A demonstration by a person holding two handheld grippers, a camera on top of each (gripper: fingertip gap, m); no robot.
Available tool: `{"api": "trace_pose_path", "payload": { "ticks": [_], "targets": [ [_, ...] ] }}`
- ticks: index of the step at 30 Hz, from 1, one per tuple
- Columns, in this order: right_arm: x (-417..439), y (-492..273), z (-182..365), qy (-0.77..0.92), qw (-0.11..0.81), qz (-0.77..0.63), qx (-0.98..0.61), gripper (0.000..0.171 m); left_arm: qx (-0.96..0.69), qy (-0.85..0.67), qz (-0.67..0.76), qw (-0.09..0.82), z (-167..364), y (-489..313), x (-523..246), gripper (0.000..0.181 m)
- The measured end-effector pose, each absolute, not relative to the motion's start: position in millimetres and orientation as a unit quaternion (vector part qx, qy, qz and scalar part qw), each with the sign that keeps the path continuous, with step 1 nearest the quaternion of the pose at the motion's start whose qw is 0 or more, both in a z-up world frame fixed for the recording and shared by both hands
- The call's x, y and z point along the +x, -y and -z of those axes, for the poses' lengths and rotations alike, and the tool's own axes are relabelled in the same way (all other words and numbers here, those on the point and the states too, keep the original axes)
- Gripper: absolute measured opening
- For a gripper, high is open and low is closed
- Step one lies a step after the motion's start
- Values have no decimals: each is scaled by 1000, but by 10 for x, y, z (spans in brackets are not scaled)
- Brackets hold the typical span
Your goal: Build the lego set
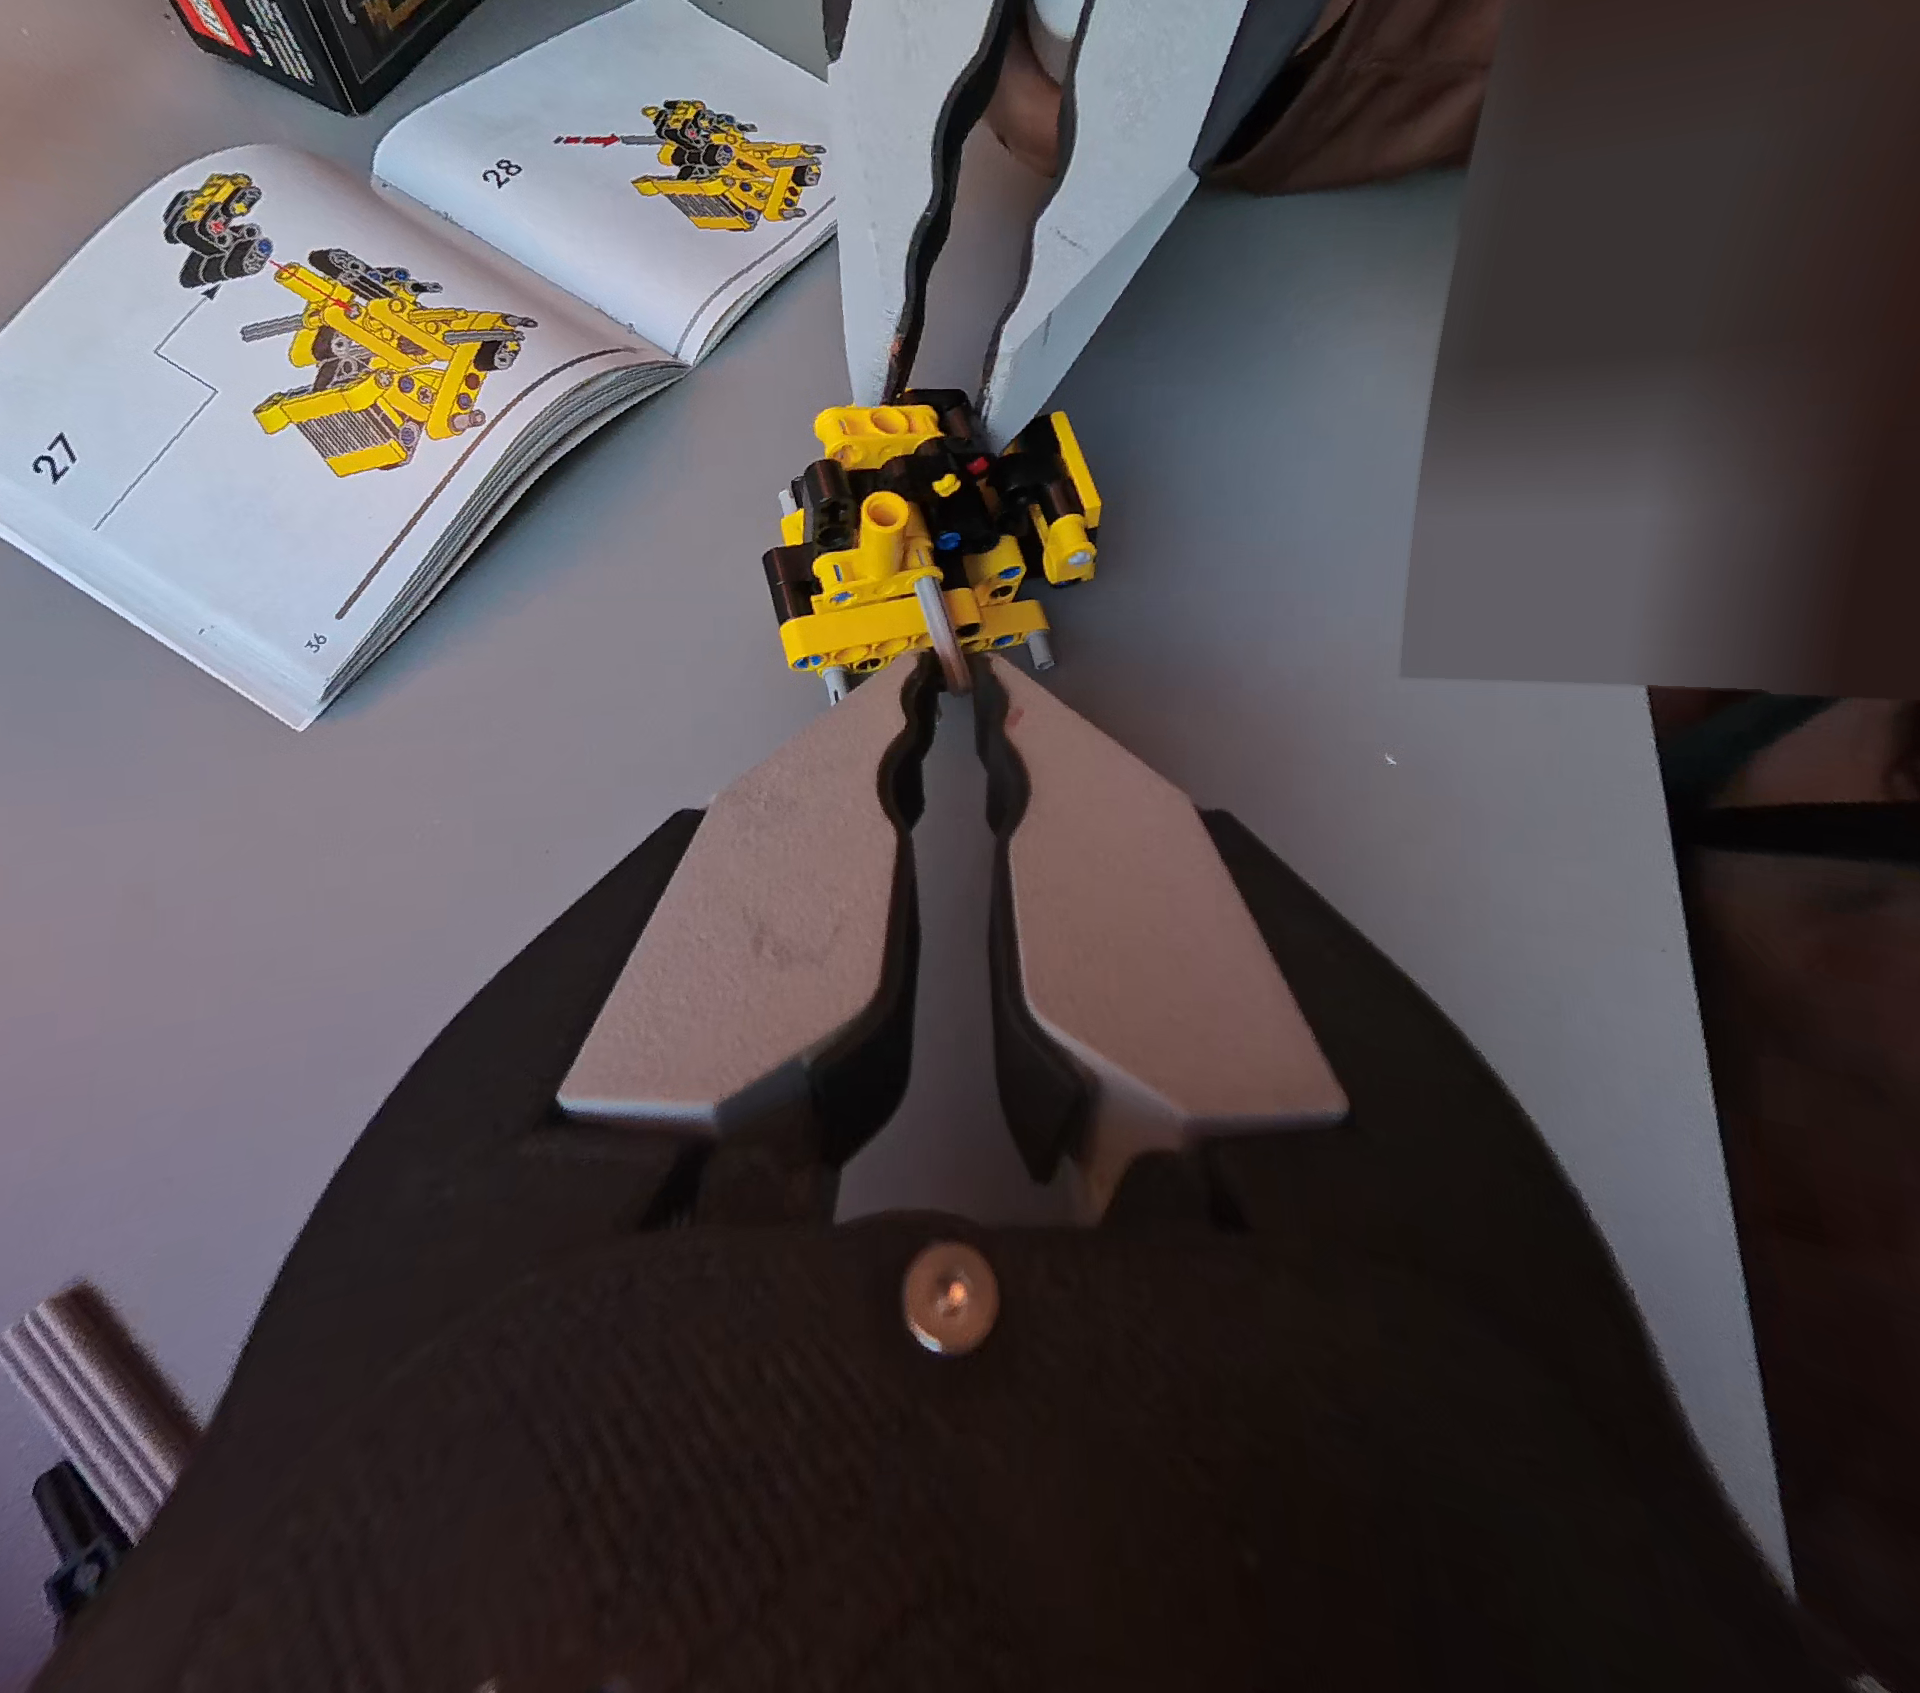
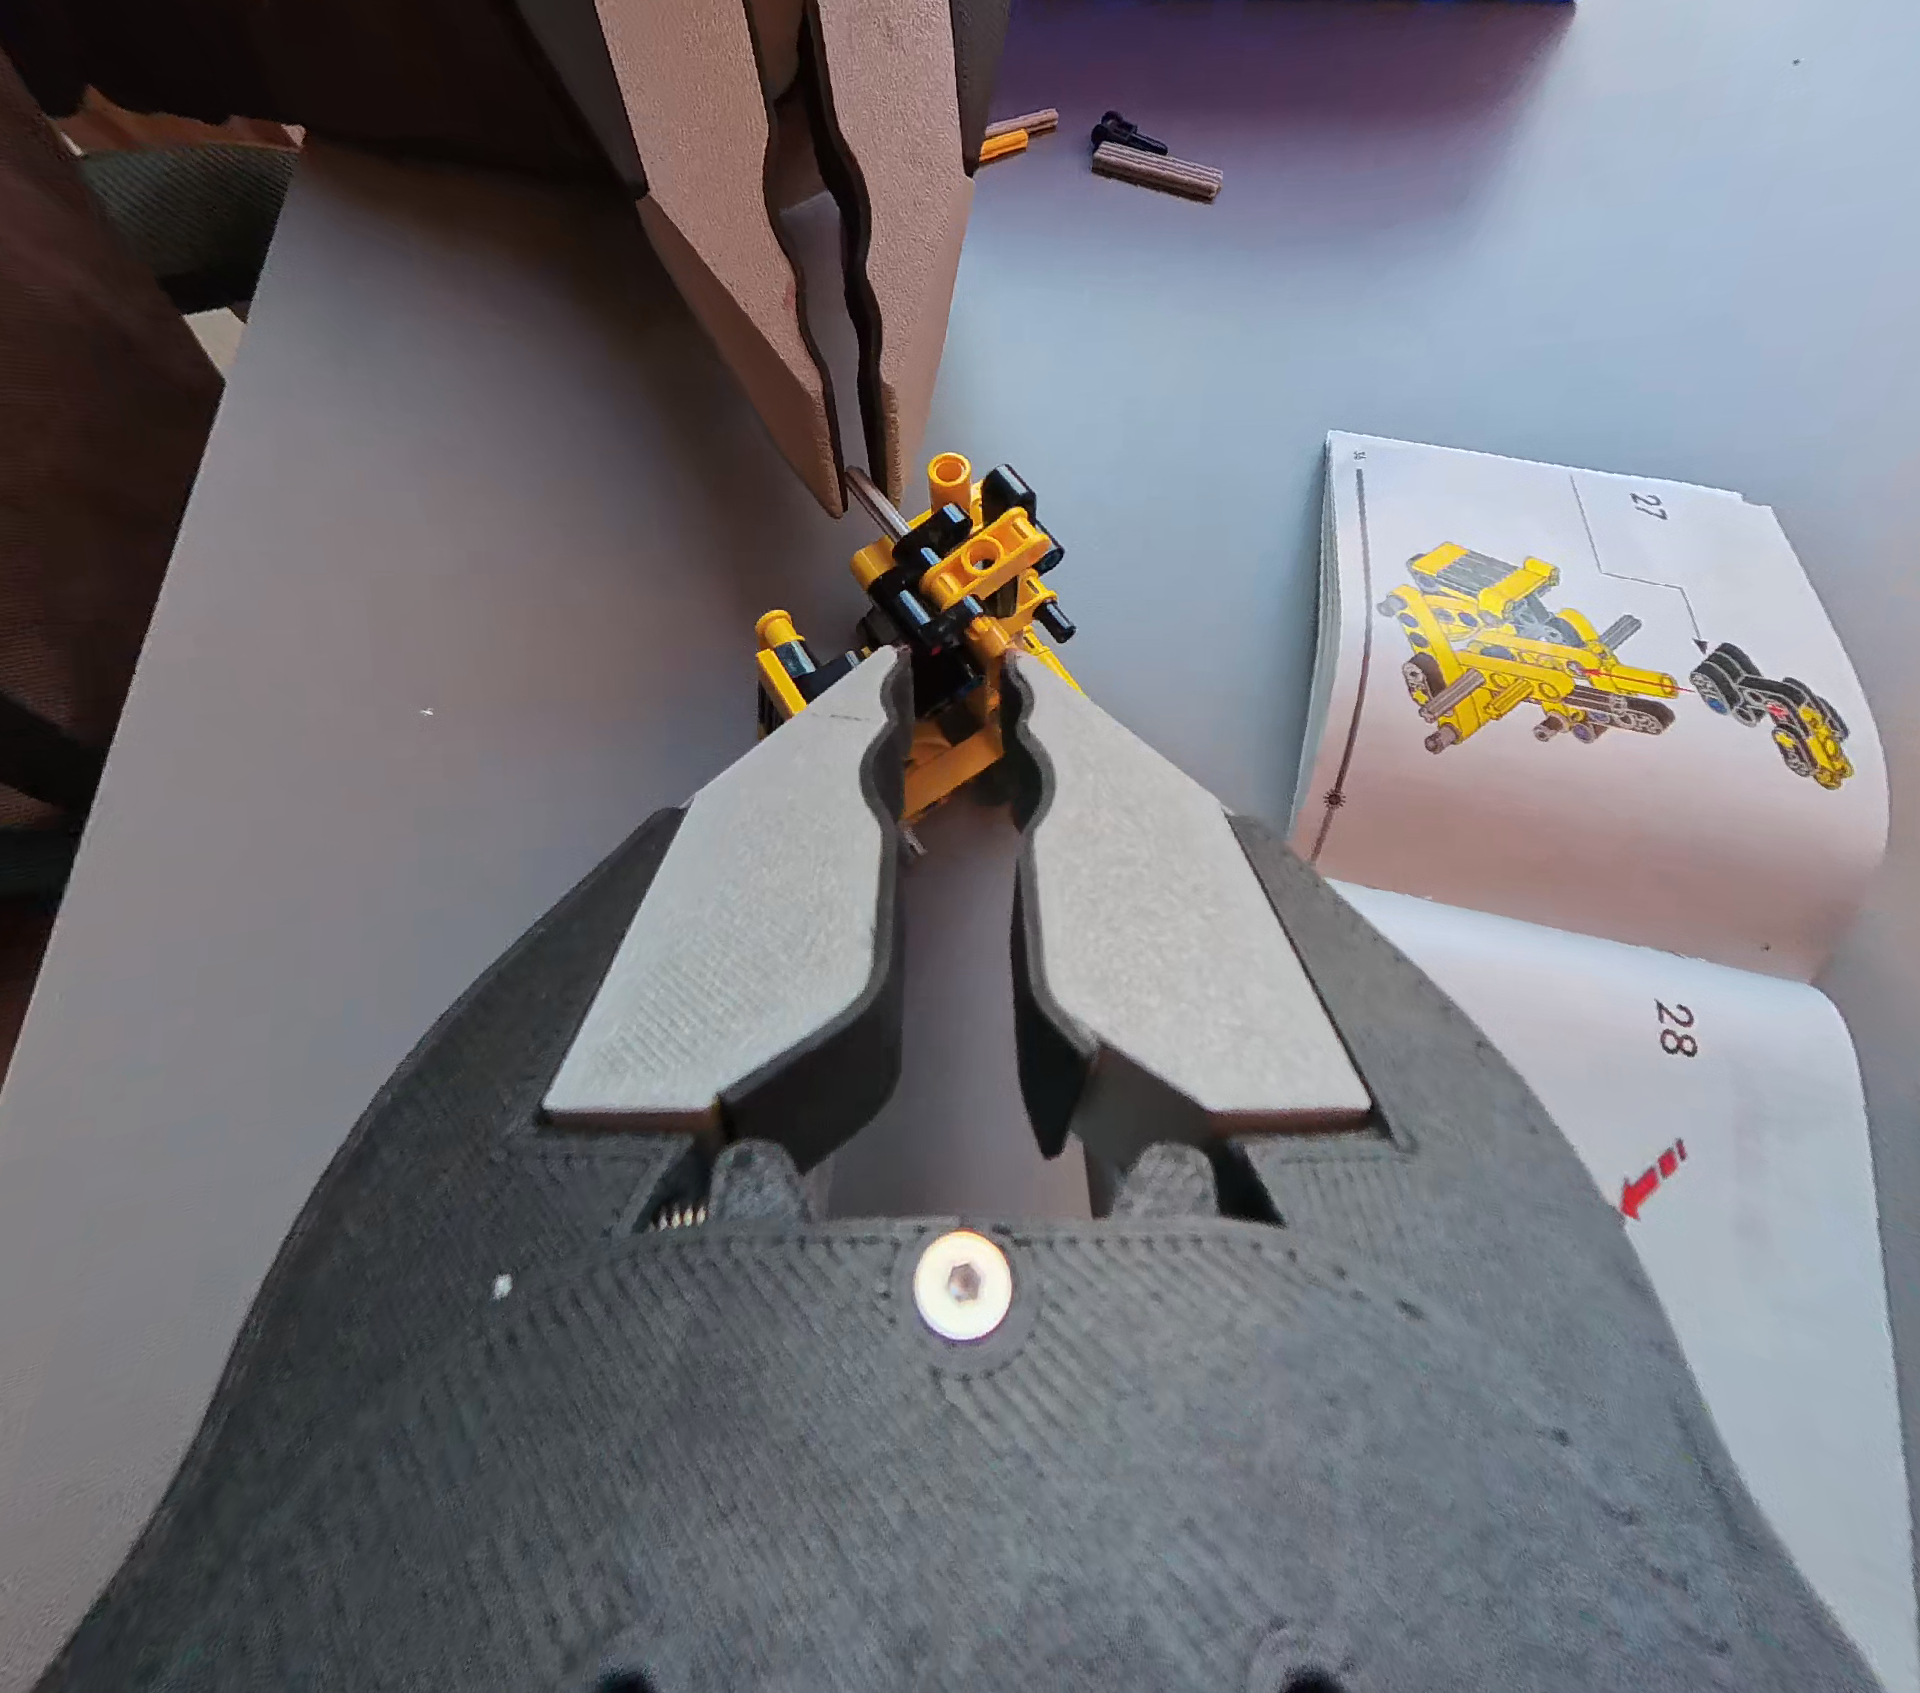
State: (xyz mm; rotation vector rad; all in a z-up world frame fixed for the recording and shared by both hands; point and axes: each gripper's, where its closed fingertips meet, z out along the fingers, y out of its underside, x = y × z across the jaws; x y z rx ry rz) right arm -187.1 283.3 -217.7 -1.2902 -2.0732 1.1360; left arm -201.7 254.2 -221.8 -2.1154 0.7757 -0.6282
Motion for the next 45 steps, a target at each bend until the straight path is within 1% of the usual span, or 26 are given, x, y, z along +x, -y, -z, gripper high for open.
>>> {"api": "trace_pose_path", "payload": {
  "ticks": [12,14,16,22,28,34,45],
  "targets": [
    [-1874,-2825,2178,744,205,-441,-458,12,-829,-306,262,388,2217,-2526,-2006,4],
    [-1878,-2812,2182,747,206,-438,-456,12,-834,-306,254,383,2232,-2501,-2030,12],
    [-1883,-2803,2186,750,210,-433,-453,11,-840,-304,245,377,2256,-2467,-2065,13],
    [-1914,-2777,2185,752,210,-431,-452,12,-838,-314,224,386,2243,-2458,-2060,3],
    [-1941,-2786,2180,754,215,-427,-450,11,-837,-315,225,386,2248,-2478,-2052,3],
    [-1973,-2775,2173,748,199,-449,-447,14,-834,-323,236,381,2250,-2463,-2021,4],
    [-2007,-2791,2175,745,183,-471,-435,13,-832,-310,264,378,2241,-2464,-2020,4]
  ]
}}
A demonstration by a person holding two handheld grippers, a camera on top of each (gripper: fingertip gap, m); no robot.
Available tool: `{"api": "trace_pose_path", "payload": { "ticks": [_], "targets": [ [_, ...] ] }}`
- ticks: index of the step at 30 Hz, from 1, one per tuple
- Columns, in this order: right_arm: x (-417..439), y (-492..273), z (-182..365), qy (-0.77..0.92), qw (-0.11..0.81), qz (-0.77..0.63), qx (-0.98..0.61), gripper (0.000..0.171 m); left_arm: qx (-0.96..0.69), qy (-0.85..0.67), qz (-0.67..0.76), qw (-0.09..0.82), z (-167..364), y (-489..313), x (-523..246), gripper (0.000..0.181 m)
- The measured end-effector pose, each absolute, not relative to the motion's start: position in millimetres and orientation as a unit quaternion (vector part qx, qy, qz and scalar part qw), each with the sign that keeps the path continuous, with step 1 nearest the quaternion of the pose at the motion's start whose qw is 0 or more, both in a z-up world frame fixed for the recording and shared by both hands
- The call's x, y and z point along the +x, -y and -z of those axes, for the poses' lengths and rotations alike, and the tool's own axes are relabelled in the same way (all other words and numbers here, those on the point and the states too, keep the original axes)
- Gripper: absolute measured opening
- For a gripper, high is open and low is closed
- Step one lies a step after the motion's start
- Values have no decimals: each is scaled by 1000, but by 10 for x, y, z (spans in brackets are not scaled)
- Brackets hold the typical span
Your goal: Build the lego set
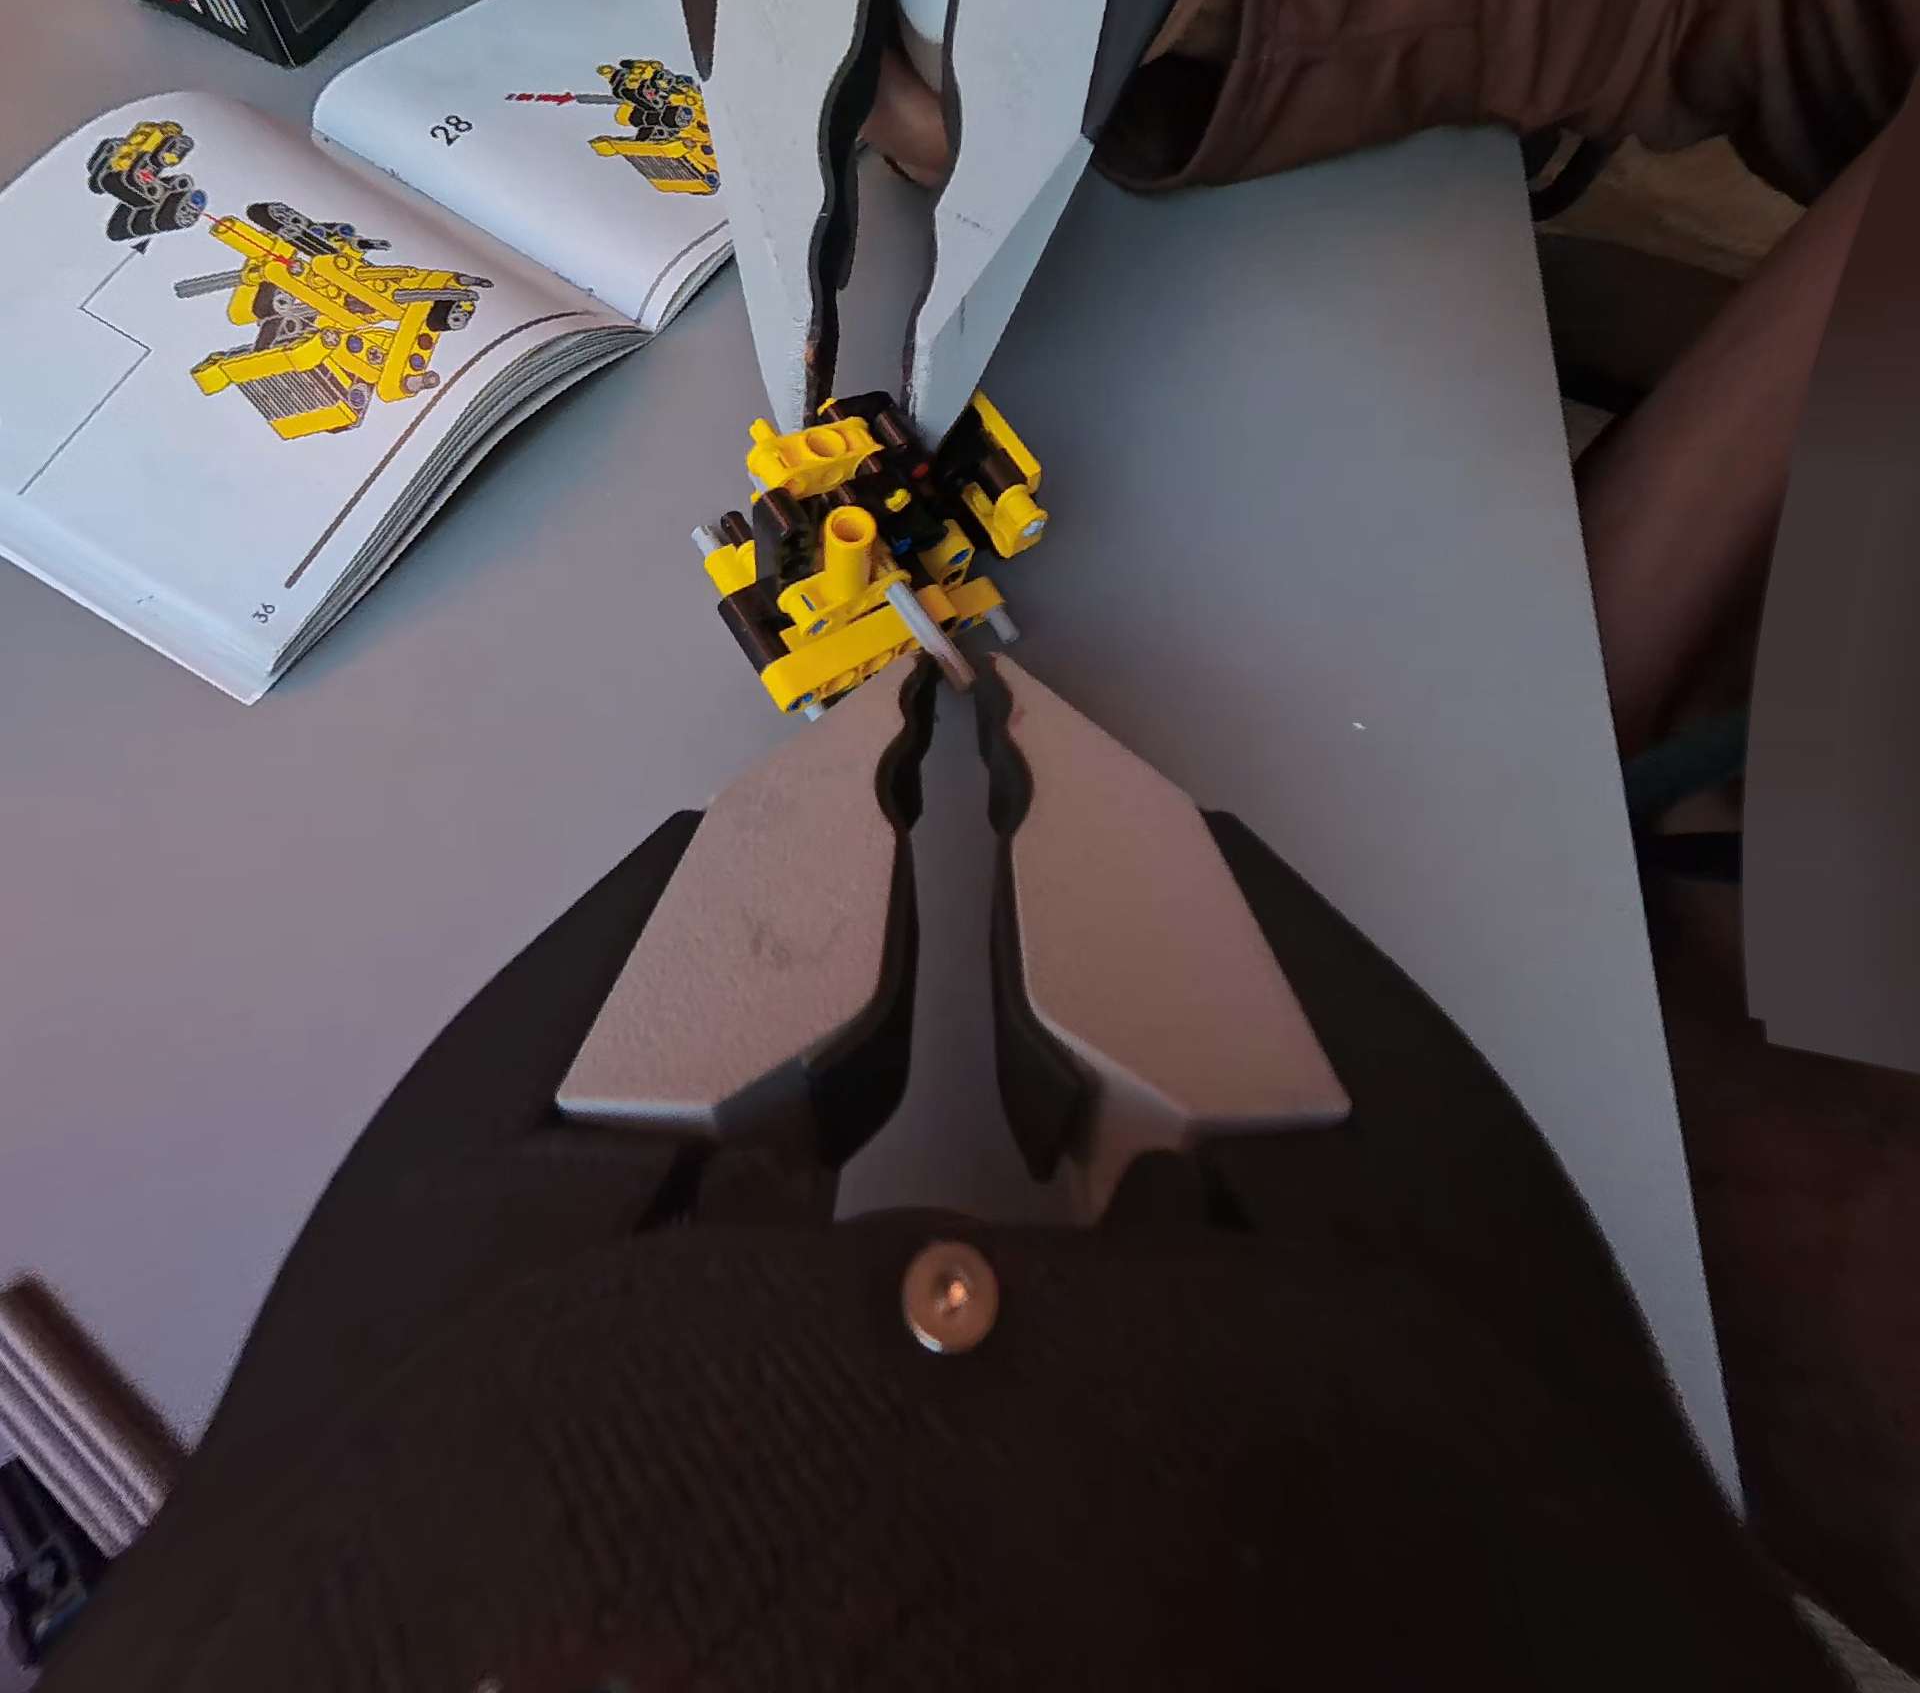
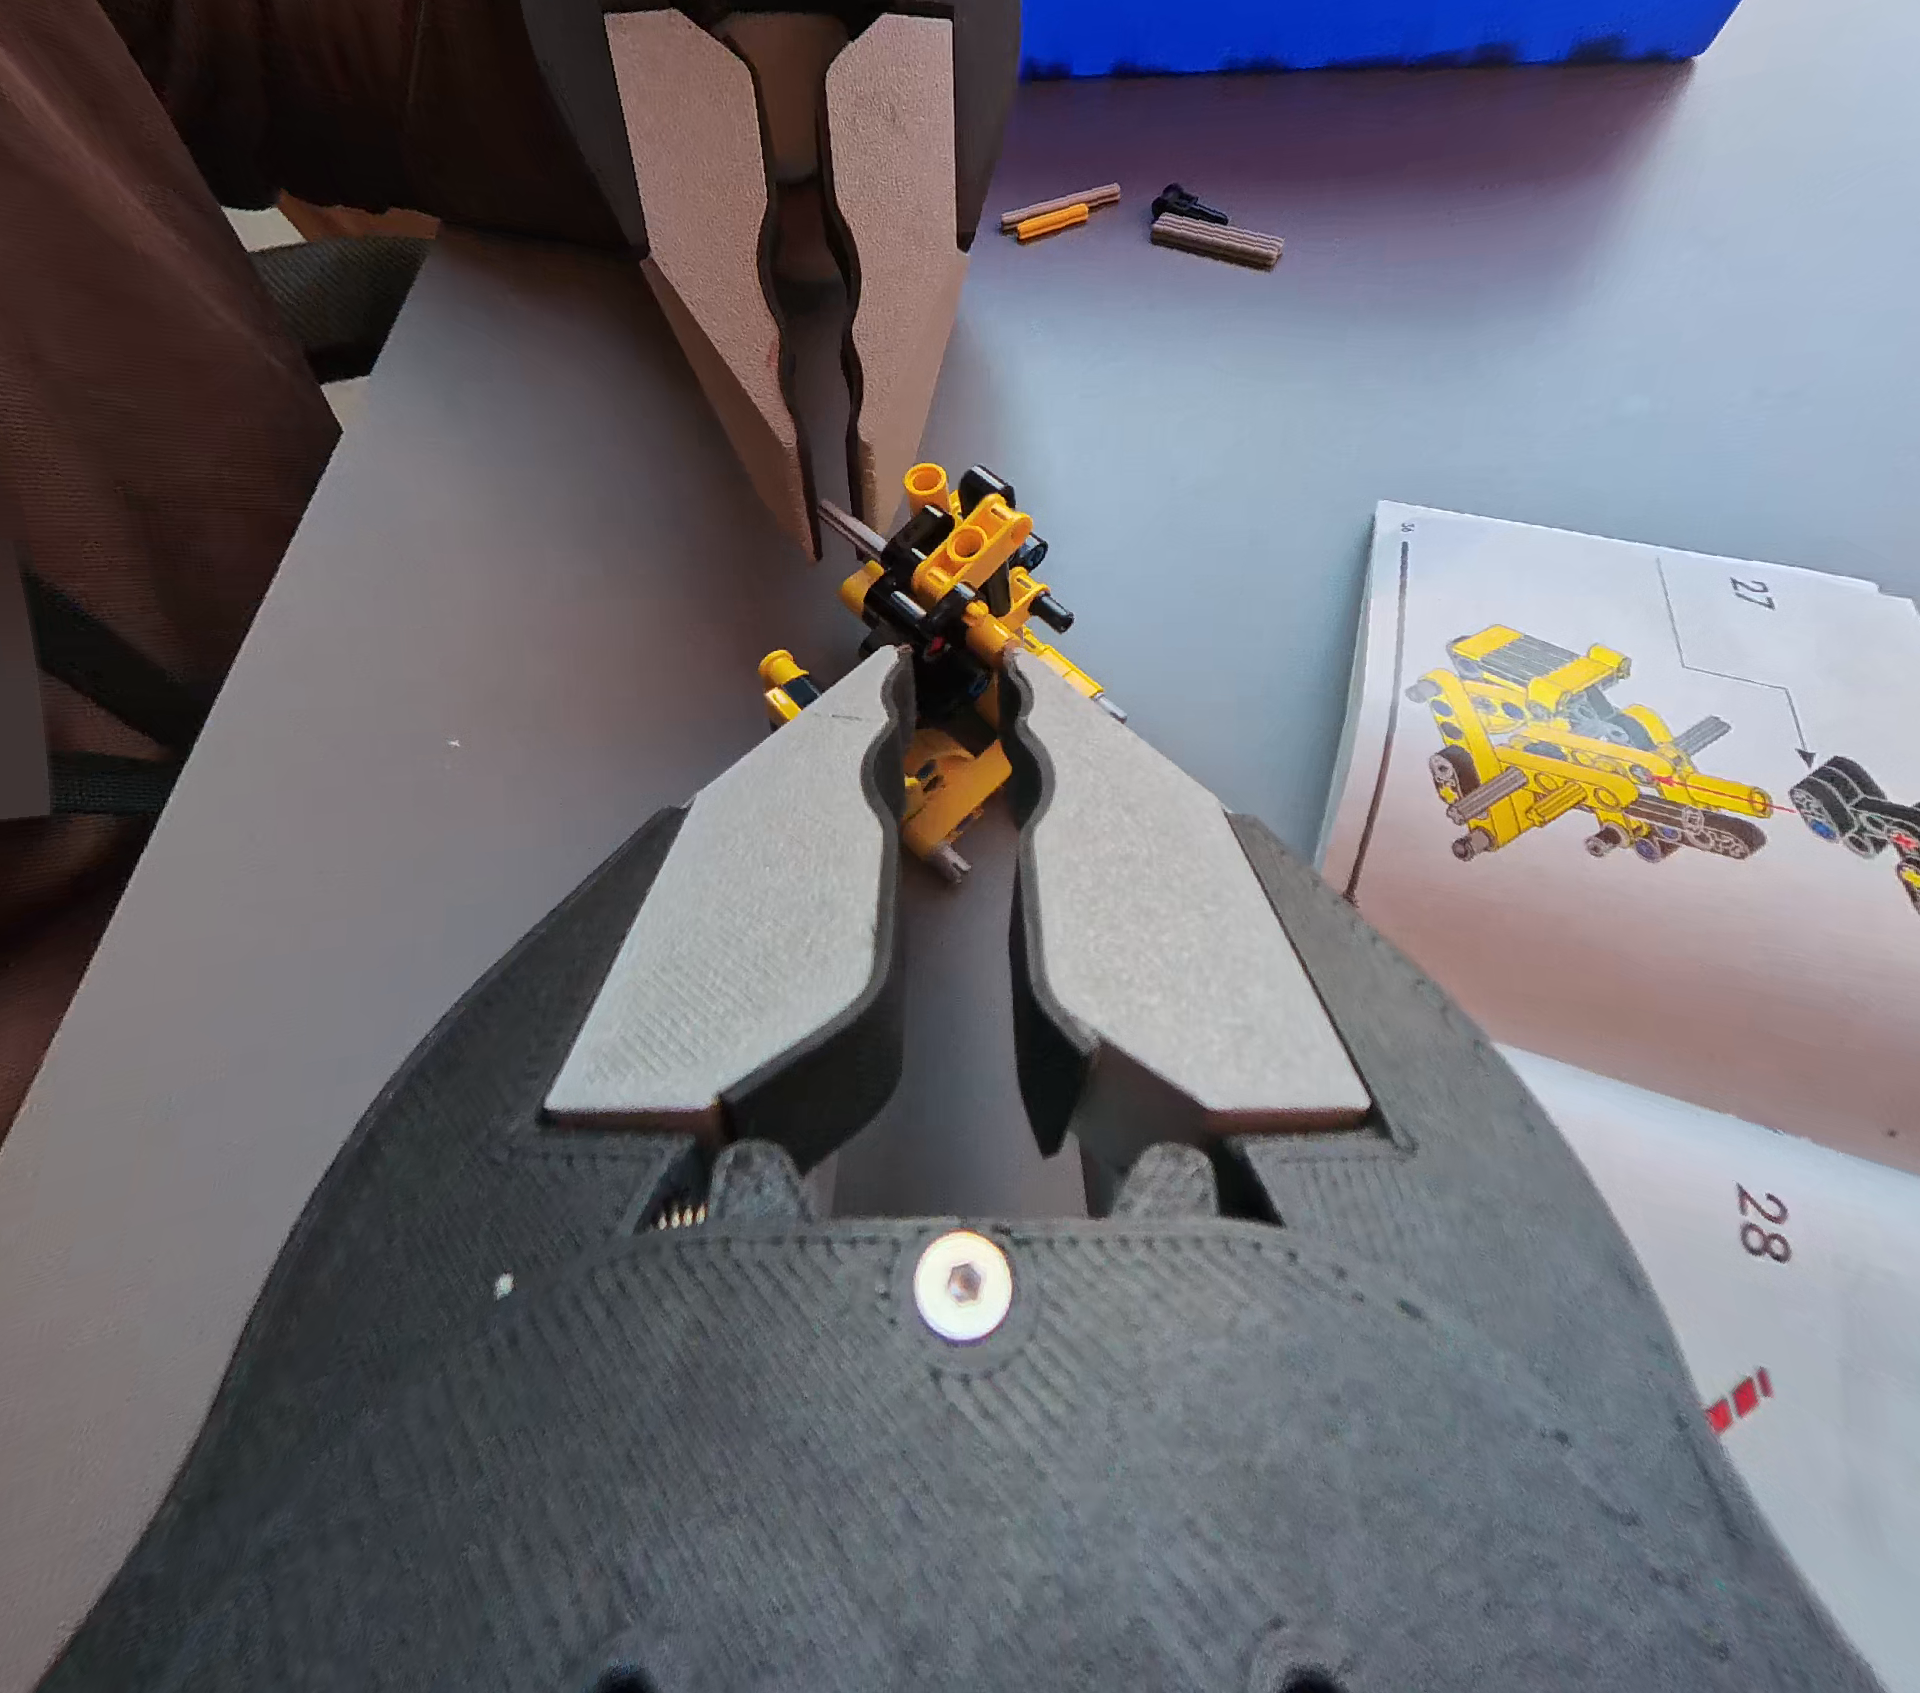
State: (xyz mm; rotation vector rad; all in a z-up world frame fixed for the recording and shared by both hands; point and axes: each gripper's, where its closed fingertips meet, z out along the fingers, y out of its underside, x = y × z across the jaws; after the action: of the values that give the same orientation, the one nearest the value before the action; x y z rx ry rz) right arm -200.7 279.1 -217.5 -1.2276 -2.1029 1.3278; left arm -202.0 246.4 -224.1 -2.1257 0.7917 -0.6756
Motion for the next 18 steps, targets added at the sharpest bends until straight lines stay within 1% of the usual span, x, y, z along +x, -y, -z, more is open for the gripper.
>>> {"api": "trace_pose_path", "payload": {
  "ticks": [18],
  "targets": [
    [-2002,-2766,2180,775,159,-466,-396,12,-829,-309,307,351,2249,-2446,-1988,4]
  ]
}}
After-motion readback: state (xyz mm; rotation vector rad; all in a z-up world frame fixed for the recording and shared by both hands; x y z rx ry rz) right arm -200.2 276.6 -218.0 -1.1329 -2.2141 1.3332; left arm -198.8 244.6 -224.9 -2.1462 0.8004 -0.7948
